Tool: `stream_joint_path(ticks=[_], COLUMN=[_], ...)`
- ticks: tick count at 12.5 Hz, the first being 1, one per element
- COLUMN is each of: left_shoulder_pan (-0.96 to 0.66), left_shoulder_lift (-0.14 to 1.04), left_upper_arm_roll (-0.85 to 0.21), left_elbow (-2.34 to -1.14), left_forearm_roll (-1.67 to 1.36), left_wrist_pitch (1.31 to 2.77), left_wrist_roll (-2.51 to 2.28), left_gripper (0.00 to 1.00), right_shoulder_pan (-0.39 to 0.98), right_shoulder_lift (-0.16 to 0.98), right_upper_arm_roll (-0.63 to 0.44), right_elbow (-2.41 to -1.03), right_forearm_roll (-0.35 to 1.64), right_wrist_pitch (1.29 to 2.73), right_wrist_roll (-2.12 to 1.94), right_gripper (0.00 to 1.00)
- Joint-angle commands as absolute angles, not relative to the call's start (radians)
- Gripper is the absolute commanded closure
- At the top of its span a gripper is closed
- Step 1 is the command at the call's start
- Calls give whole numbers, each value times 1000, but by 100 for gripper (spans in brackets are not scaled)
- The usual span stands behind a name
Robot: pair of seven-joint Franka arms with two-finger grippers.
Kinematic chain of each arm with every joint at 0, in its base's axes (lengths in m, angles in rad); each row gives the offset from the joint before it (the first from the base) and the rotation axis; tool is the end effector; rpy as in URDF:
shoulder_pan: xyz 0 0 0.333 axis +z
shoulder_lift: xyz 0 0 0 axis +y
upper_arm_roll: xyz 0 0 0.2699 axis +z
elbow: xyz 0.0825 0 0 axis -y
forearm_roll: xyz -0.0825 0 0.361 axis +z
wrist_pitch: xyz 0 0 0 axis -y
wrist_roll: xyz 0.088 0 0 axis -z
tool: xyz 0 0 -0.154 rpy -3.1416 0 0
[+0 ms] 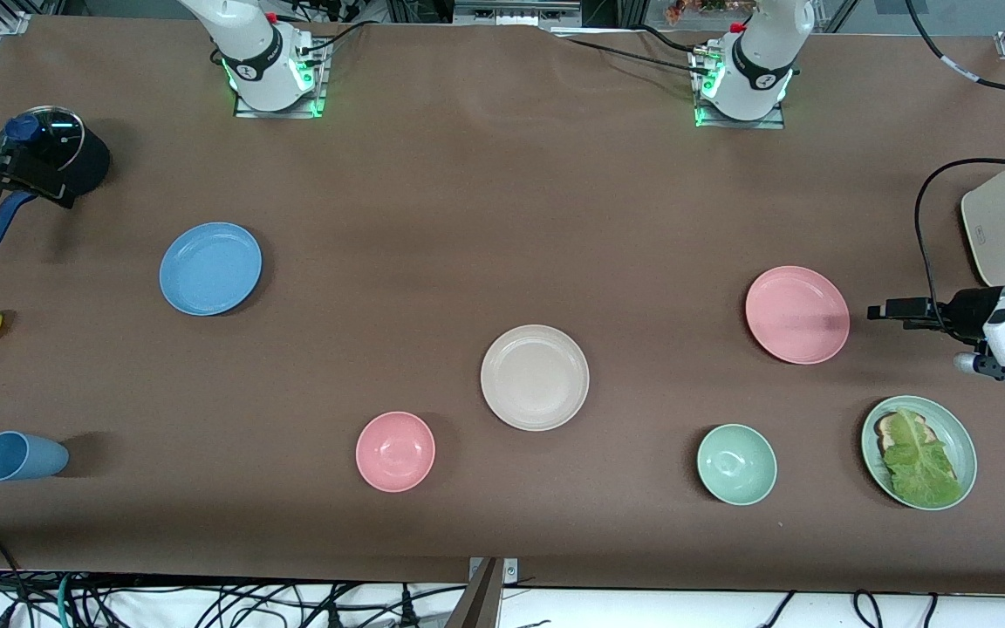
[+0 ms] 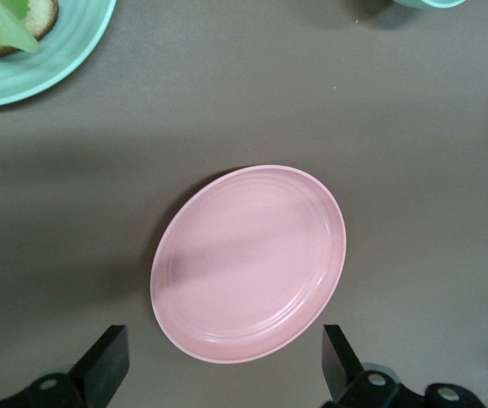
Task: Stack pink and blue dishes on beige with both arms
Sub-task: 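Move the left gripper down to the pink plate's rim, then close the left gripper on the pink plate's rim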
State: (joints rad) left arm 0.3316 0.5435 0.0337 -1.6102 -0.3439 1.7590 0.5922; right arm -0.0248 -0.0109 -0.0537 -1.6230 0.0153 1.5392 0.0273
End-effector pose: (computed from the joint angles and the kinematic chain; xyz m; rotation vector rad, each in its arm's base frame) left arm 0.5612 0.1650 0.2215 2.6766 -0.1279 -0.2825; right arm 0.5188 -0.0385 0.5113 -3.1174 0.1651 0.1132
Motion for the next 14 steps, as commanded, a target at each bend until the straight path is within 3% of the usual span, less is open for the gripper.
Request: stream_joint_path(ticks=[1, 14], left_shoulder_pan=[382, 439], left_shoulder_lift=[593, 690], left_upper_arm_roll=[28, 26], left_elbow=[-1615, -1651], left_forearm_roll=[-428, -534], left_wrist_pitch=[1786, 1874], left_wrist_roll=[695, 716], left_gripper=[0, 0], right_shoulder_pan=[-31, -34], right_shoulder_lift=[-20, -20], right_upper_arm_roll=[-54, -52], right_elbow=[-1626, -1626], right_forearm_roll=[17, 17], right_wrist_pitch=[1529, 1529], right_wrist_roll=[17, 14], right_gripper=[0, 0])
